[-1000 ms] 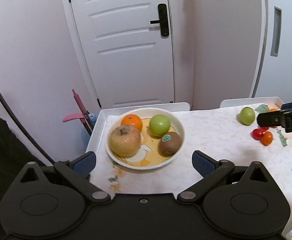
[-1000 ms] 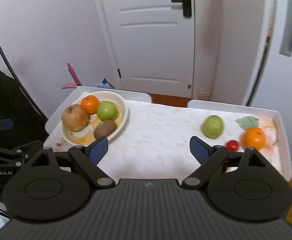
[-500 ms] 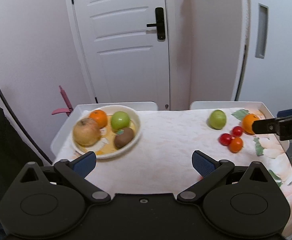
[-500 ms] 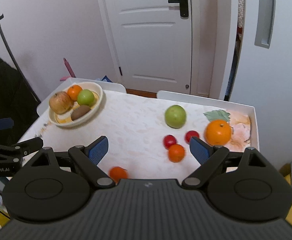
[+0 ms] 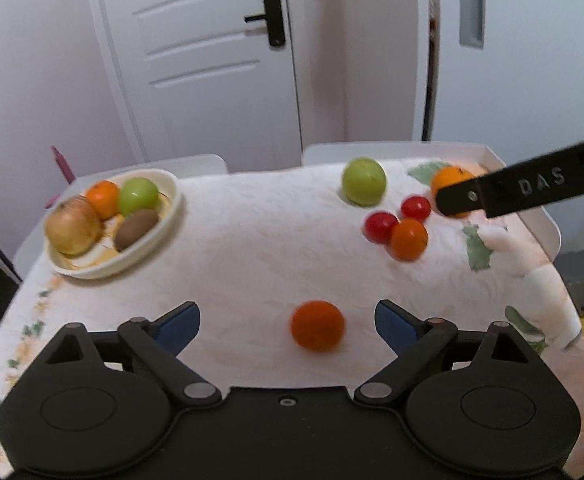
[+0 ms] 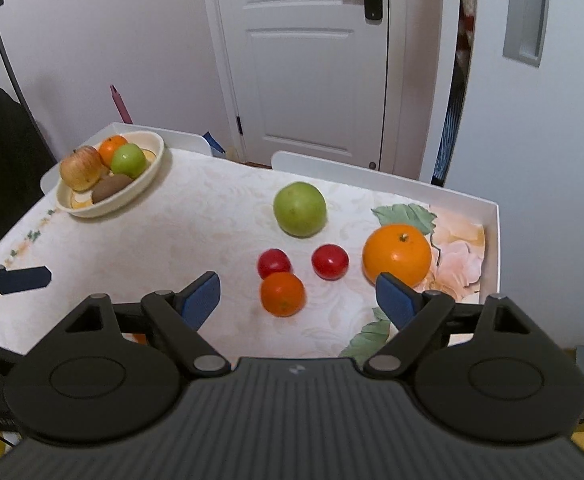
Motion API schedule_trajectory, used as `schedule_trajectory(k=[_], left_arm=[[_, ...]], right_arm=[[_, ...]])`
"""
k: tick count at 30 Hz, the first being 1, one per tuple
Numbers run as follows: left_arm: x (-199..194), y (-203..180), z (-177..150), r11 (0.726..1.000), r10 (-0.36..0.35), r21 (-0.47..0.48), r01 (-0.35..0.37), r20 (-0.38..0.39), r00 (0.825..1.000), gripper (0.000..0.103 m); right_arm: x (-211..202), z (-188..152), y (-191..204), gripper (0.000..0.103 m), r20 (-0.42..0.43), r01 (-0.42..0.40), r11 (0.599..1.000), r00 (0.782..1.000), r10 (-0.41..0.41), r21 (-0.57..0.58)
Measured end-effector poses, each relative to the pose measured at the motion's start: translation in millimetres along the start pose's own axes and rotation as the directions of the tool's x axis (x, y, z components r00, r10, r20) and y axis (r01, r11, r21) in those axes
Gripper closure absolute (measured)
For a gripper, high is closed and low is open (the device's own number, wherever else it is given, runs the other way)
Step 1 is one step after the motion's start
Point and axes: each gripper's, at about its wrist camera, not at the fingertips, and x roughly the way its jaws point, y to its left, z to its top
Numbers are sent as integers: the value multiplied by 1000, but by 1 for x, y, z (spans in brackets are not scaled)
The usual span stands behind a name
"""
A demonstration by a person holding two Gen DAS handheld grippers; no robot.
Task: Organize fruits
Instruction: 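Grasp a tangerine with the left gripper while the right gripper grasps another tangerine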
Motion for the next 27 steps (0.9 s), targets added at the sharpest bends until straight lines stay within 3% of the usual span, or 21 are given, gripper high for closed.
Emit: schedule_trajectory(k=[7, 12, 16, 23, 27], left_arm=[[30, -11, -6, 1000, 12, 0, -12, -36, 999, 16], [48, -11, -9, 1000, 19, -6, -19, -68, 997, 34], [55, -12, -10, 1000, 13, -15, -14, -76, 997, 38], [58, -14, -11, 1000, -15, -15, 14, -84, 996, 59], [58, -16, -11, 1000, -14, -7, 14, -84, 996, 59]], right_arm=[[29, -12, -7, 3, -32, -19, 1000, 999, 19, -3], [48, -16, -6, 8, -54, -33, 999, 998, 32, -16], [62, -17, -4, 16, -70, -43, 998, 997, 41, -35], [78, -15, -1, 27, -81, -56, 996, 995, 51, -63], [83, -14, 1, 33, -87, -63, 995, 995, 57, -71]])
